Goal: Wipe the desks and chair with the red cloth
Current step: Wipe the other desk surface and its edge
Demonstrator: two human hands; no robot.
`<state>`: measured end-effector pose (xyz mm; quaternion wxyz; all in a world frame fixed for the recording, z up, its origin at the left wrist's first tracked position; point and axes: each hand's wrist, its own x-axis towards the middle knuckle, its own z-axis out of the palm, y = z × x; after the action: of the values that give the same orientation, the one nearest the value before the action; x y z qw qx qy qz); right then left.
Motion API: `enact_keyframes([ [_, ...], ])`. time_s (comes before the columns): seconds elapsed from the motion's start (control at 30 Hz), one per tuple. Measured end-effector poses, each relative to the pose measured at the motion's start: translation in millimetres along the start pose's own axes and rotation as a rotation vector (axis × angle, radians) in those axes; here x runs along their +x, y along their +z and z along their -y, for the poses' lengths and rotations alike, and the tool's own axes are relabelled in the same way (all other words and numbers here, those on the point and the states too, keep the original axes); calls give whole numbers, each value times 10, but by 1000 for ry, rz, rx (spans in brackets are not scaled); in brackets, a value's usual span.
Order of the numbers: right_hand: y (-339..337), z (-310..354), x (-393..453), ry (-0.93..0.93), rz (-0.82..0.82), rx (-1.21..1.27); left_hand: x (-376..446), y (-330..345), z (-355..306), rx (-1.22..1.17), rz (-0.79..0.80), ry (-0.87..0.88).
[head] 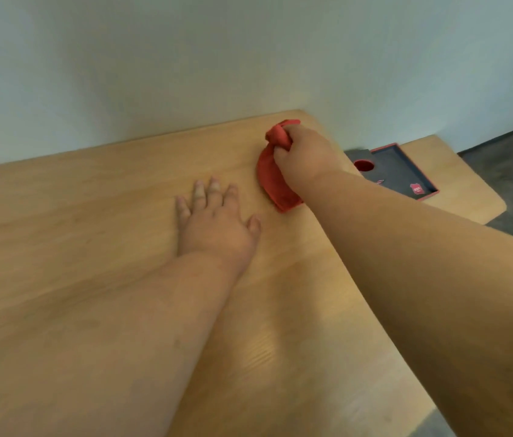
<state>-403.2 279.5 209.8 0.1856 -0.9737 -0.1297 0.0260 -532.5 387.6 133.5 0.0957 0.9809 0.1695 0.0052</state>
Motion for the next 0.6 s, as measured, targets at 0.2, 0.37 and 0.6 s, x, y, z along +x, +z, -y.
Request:
enact_keyframes([
  [0.2, 536, 36, -265, 28, 29, -185, 17, 2, 20, -24, -6, 2],
  [0.37, 297, -630, -421, 160, 0, -170, 22, -2, 60, -2, 6, -1],
  [0.6, -126, -1430, -1294, 206, -42, -202, 21, -26, 18, 24, 32, 2],
])
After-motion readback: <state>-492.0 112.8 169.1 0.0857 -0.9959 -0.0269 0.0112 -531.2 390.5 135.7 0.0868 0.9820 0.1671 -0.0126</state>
